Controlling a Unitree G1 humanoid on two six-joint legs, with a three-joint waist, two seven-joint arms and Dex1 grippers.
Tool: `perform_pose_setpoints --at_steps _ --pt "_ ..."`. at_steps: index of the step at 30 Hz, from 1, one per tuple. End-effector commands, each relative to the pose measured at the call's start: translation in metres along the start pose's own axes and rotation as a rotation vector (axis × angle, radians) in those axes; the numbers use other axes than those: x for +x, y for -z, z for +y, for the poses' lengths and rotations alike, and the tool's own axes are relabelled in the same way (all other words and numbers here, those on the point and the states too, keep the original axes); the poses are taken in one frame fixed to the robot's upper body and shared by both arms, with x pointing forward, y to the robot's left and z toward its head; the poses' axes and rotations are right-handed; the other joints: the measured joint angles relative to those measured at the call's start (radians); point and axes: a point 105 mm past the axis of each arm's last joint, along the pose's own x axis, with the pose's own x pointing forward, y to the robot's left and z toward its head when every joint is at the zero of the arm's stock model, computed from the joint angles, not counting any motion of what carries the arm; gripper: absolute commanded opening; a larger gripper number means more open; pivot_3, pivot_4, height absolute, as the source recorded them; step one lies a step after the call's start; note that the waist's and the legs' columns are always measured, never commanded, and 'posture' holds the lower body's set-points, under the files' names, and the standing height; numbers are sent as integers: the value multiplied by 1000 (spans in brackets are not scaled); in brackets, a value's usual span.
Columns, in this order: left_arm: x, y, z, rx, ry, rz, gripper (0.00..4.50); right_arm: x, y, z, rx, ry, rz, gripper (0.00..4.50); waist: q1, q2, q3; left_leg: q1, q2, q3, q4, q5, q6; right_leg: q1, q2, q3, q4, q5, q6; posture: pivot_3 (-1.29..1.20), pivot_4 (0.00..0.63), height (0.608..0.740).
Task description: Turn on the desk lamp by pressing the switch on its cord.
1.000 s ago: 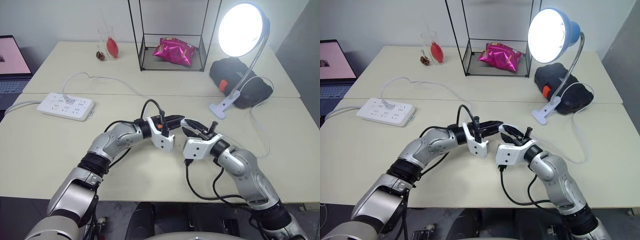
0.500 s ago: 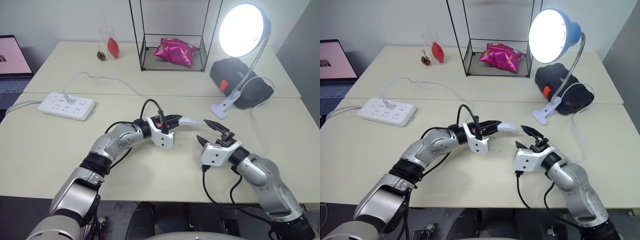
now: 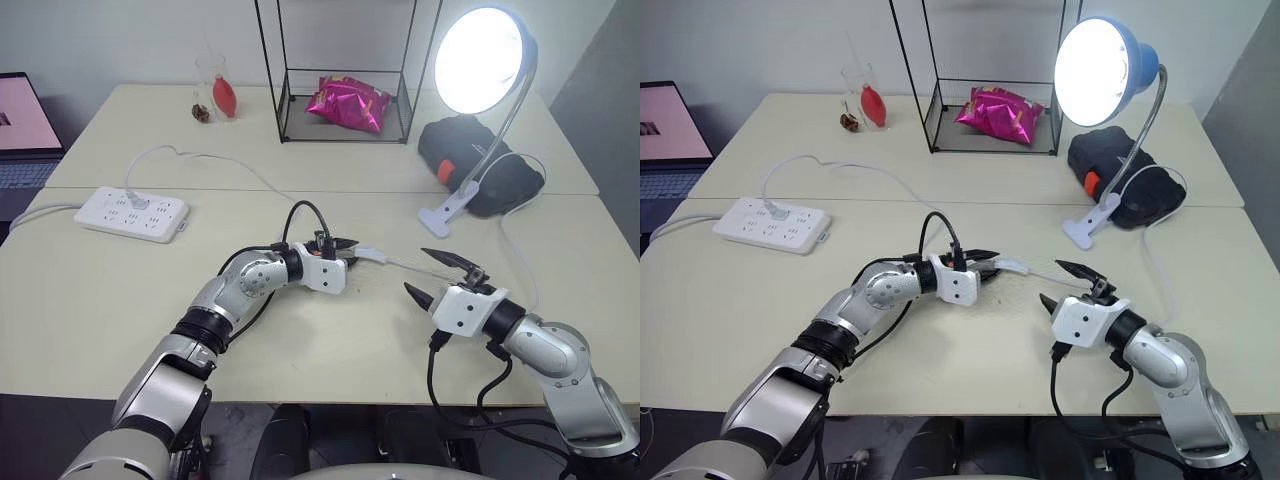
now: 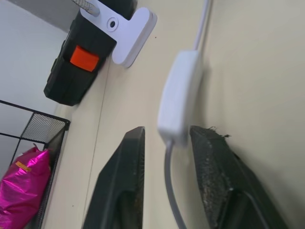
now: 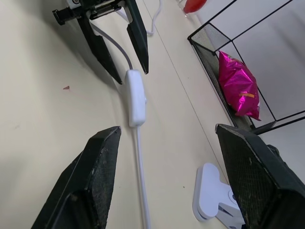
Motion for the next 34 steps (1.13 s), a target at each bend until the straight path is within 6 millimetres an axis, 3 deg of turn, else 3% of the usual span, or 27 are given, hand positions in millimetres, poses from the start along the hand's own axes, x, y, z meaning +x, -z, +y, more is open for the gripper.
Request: perform_pose_setpoints --at_steps 1,7,11,15,23,30,34 --pt "-10 -9 18 -79 -62 -42 2636 -1 -6 -7 14 11 -32 3315 0 0 0 0 0 0 0 0 0 0 0 0 0 0 0 0 150 740" --pt "-39 -21 43 -278 -114 -79 3930 1 -6 -12 64 -25 -58 3315 -1 0 0 0 1 0 0 0 0 0 0 0 0 0 0 0 150 740" --pt "-64 -27 48 -486 -93 -68 3930 2 -4 -14 122 -68 -74 3315 -1 0 0 0 1 0 0 0 0 0 0 0 0 0 0 0 150 740" --pt "-92 -20 42 -652 -88 33 3930 0 -4 -15 244 -131 -87 3315 -2 0 0 0 2 0 0 0 0 0 1 0 0 0 0 0 150 740" --pt "-145 -9 30 -807 -205 178 3930 -8 -2 -27 348 -229 -84 3315 1 0 0 1 2 -1 0 0 0 1 1 0 -1 0 0 0 150 740" --pt "-166 -13 12 -848 -215 230 3930 -12 13 -39 352 -254 -48 3315 2 0 0 1 2 0 0 0 0 1 0 0 -2 0 0 0 150 740" --pt "-170 -14 14 -844 -240 223 3930 -10 15 -38 357 -270 -52 3315 3 0 0 1 3 0 -1 0 0 1 0 0 -2 0 -1 0 150 740"
